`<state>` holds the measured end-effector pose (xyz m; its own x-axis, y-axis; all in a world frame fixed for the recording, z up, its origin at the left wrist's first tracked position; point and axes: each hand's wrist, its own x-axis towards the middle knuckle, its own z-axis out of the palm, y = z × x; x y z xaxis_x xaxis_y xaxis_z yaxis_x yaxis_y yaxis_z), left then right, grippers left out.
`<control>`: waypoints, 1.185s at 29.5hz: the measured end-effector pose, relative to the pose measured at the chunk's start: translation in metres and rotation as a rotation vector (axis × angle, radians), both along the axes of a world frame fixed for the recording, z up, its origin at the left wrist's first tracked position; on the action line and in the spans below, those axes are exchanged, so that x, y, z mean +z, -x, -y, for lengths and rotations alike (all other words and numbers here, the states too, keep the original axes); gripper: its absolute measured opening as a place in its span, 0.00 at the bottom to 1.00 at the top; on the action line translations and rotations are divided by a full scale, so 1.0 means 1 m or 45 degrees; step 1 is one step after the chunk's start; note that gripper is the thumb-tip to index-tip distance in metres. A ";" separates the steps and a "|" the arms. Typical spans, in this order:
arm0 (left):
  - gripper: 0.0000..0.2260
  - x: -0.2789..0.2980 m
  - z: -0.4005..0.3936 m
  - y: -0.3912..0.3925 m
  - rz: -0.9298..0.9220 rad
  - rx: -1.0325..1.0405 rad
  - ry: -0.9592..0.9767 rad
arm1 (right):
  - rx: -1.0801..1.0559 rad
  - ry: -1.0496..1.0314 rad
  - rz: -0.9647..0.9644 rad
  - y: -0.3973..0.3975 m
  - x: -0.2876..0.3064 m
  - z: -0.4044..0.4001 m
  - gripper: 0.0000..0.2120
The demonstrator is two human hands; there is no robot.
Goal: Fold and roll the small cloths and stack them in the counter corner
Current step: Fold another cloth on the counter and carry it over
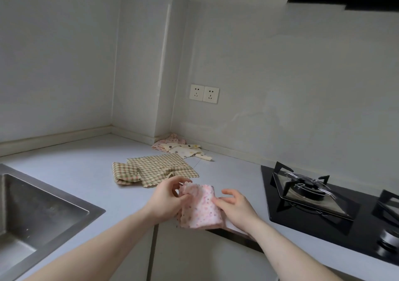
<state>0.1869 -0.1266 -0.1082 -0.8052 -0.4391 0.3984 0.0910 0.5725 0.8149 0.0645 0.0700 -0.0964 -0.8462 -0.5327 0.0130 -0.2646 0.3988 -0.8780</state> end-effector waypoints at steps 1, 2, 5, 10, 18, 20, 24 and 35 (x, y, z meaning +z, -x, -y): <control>0.14 0.003 -0.002 -0.001 -0.035 -0.016 0.003 | 0.008 0.037 0.055 0.003 -0.003 -0.001 0.26; 0.14 0.006 -0.005 0.000 -0.062 -0.022 0.002 | 0.018 0.070 0.089 0.004 -0.003 -0.002 0.27; 0.13 0.014 -0.011 0.009 -0.111 -0.026 -0.024 | 0.067 0.105 0.154 0.010 -0.001 -0.003 0.26; 0.14 0.020 -0.008 0.034 0.043 -0.040 -0.036 | -0.030 0.228 0.080 0.024 -0.008 -0.011 0.15; 0.16 0.003 0.001 0.068 0.126 0.027 -0.041 | -0.245 0.258 0.013 0.041 -0.012 0.003 0.10; 0.16 -0.005 0.001 0.072 0.090 0.043 -0.072 | -0.255 0.236 -0.002 0.046 -0.012 0.006 0.08; 0.17 -0.007 0.003 0.074 0.070 0.058 -0.145 | -0.223 0.248 0.032 0.056 -0.012 0.010 0.07; 0.02 -0.004 -0.002 0.074 0.175 0.034 -0.177 | -0.107 0.396 0.043 0.058 -0.019 0.005 0.14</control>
<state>0.1133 -0.1248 -0.1119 -0.8351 -0.5044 0.2198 -0.0404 0.4546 0.8898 0.0065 0.0648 -0.1149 -0.8897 -0.4360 0.1354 -0.2108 0.1291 -0.9690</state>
